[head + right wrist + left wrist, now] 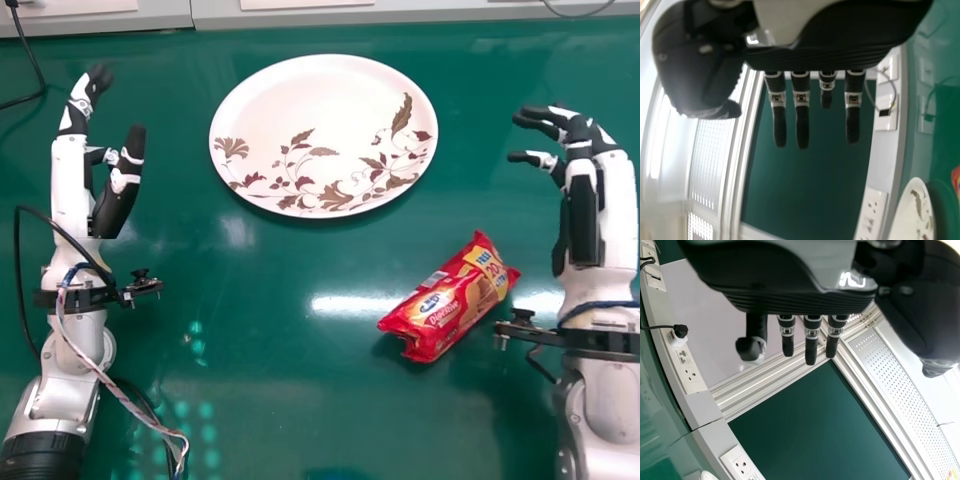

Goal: Pick up biscuit and place it in the plate

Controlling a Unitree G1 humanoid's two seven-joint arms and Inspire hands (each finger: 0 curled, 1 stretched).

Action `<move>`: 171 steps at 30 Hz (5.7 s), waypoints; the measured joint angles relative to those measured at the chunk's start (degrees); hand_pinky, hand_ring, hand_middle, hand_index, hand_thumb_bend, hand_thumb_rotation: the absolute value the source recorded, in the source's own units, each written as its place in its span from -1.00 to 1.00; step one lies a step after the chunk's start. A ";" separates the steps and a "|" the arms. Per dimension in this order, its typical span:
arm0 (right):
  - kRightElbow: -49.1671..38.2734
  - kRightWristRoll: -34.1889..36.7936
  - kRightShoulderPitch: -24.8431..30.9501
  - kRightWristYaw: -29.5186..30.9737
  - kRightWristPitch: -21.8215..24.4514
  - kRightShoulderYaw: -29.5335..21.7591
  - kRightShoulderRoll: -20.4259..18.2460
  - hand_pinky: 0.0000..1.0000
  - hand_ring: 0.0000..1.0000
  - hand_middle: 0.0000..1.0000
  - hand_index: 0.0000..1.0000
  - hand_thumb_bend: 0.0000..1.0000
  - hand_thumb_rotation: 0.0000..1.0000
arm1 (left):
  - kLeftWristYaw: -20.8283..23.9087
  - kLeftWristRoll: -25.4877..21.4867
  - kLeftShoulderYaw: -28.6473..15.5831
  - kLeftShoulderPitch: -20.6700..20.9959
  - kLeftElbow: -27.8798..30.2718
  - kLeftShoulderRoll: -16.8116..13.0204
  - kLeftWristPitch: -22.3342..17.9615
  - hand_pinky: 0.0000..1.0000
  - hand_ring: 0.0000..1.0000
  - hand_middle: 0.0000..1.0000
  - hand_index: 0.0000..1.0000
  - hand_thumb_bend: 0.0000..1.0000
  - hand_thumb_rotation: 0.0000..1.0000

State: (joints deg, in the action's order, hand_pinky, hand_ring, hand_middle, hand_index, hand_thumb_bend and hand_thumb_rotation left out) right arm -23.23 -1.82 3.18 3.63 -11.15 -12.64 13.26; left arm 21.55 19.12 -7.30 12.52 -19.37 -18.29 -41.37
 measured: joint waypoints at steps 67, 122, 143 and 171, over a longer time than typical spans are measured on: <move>-4.92 -16.98 -1.73 40.44 -19.51 -3.56 50.44 1.00 1.00 1.00 1.00 1.00 -0.15 | -5.19 -3.76 -0.94 -1.38 1.31 -0.38 0.52 -1.00 1.00 1.00 1.00 0.62 0.86; 13.12 -30.78 -12.80 26.48 -28.86 12.37 44.82 0.85 0.95 0.96 0.95 1.00 -0.24 | -4.20 -3.36 -1.45 -1.65 1.96 -0.69 -0.87 -1.00 1.00 1.00 1.00 0.37 1.00; 16.44 -28.63 -16.21 26.77 -29.69 14.89 45.48 0.64 0.80 0.81 0.82 1.00 -0.38 | -4.53 -3.73 -2.50 -2.35 4.23 -0.64 1.38 -1.00 1.00 1.00 1.00 0.44 1.00; 20.12 -32.76 -13.94 11.28 -31.63 14.88 42.45 -0.89 -0.14 -0.04 -0.03 0.03 -1.00 | -6.67 -6.47 -3.39 -3.27 5.62 -0.38 1.40 -1.00 1.00 1.00 1.00 0.27 1.00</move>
State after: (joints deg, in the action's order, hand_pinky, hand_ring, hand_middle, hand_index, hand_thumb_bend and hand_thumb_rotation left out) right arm -3.11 -34.58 -10.75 14.90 -42.78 2.24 55.71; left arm 14.88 12.65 -10.69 9.25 -13.76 -18.66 -39.98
